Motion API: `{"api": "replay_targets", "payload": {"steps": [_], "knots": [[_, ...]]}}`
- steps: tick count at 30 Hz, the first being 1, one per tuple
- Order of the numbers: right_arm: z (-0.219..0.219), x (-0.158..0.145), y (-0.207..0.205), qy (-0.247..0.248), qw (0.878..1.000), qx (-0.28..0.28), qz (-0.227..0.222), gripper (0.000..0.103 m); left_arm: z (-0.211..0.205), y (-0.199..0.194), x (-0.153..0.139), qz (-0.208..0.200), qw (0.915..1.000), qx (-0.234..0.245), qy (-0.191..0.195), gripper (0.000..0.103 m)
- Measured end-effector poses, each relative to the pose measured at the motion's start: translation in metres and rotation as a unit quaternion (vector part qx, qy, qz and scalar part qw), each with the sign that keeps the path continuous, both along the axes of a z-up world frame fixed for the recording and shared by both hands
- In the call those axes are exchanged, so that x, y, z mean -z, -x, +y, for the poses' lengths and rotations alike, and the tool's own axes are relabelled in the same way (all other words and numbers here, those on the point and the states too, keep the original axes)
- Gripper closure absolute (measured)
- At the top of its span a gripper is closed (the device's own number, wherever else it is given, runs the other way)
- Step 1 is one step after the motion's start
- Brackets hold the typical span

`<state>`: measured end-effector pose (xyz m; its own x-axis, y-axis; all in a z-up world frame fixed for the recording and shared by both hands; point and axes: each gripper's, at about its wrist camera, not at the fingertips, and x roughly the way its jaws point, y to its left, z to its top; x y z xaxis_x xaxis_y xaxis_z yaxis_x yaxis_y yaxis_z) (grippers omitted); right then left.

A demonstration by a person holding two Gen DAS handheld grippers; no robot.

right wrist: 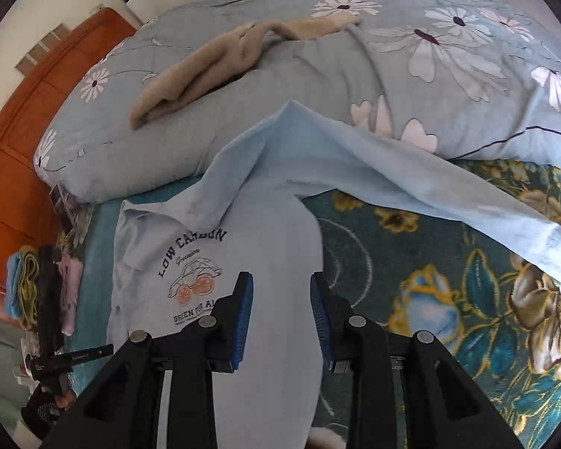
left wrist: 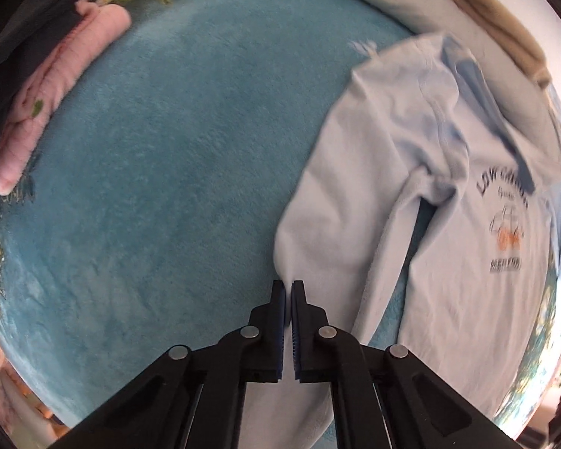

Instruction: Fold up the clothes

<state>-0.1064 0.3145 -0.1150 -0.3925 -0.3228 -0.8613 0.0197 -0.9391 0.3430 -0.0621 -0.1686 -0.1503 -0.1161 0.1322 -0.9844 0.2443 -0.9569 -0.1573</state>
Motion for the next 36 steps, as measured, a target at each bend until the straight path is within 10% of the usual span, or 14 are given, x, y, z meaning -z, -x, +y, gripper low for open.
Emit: {"api": "replay_targets", "payload": {"steps": [11,21,29,36], "knots": [[-0.017,0.011,0.004,-0.003,1.000,-0.022,-0.017,0.071,-0.052,0.024,-0.038,0.070,0.9849,-0.064,0.145,0.099],[-0.075,0.020,0.029,-0.073,0.986,-0.150,0.001,0.070,-0.054,0.033,-0.022,0.050,0.9931,-0.057,0.090,0.088],[-0.160,0.000,0.057,-0.187,0.923,-0.318,0.110,0.058,-0.031,0.036,-0.048,0.111,0.9904,-0.028,0.077,0.063],[-0.172,0.004,0.073,-0.313,0.818,-0.465,0.129,0.049,-0.031,0.044,-0.055,0.145,0.9881,-0.033,0.038,0.056]]}}
